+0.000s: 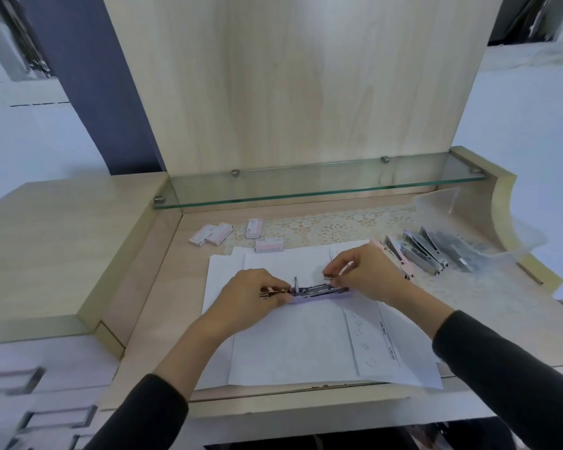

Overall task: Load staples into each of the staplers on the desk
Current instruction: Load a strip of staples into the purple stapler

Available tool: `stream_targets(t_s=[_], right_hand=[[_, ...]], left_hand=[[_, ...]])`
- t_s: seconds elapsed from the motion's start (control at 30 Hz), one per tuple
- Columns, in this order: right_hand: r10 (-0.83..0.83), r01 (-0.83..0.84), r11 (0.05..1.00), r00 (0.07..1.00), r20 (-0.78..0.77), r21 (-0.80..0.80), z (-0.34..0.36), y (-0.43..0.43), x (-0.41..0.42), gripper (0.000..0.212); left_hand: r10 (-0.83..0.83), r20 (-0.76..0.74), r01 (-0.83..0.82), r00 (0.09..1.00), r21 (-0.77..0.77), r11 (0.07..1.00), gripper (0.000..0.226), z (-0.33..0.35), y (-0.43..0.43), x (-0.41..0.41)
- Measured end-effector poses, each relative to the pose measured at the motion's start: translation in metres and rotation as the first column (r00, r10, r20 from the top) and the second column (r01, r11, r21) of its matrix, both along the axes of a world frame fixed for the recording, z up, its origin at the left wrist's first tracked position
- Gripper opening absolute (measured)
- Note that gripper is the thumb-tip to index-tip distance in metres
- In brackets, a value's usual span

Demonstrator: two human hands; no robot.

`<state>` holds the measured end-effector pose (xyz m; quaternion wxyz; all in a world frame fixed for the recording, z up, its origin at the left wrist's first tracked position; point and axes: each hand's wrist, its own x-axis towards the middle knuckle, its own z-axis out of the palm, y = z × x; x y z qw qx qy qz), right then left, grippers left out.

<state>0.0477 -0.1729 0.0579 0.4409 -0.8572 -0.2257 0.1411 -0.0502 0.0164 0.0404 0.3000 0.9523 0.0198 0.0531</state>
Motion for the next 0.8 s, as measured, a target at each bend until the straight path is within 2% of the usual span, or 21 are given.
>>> stream_targets(t_s=[0.1,0.17,0.3,0.5,0.8], right_hand=[[0.029,-0.029,0.999,1.0,0.007,-0.015,0.003,0.002,-0.002,0.015],[0.032,-0.031,0.999,0.999,0.023,-0.018,0.004,0.003,-0.004,0.015],[0.037,-0.036,0.999,0.993,0.113,-0.015,0.004,0.004,-0.007,0.022],[0.085,-0.073,0.995,0.976,0.202,-0.07,0.001,0.006,-0.011,0.012],[0.135,-0.112,0.989,0.955,0.263,-0.099,0.0,0.006,-0.011,0.013]], left_hand=[[0.023,0.019,-0.025,1.0,0.14,0.99,0.032,-0.003,-0.002,0.003],[0.032,0.046,-0.04,0.998,0.189,0.981,0.03,-0.005,-0.006,0.004],[0.041,0.127,-0.064,0.991,0.183,0.981,0.025,-0.012,-0.014,0.005],[0.052,0.306,-0.14,0.951,0.274,0.952,0.029,-0.03,-0.018,0.005],[0.071,0.391,-0.178,0.918,0.245,0.953,0.021,-0.041,-0.02,0.002]])
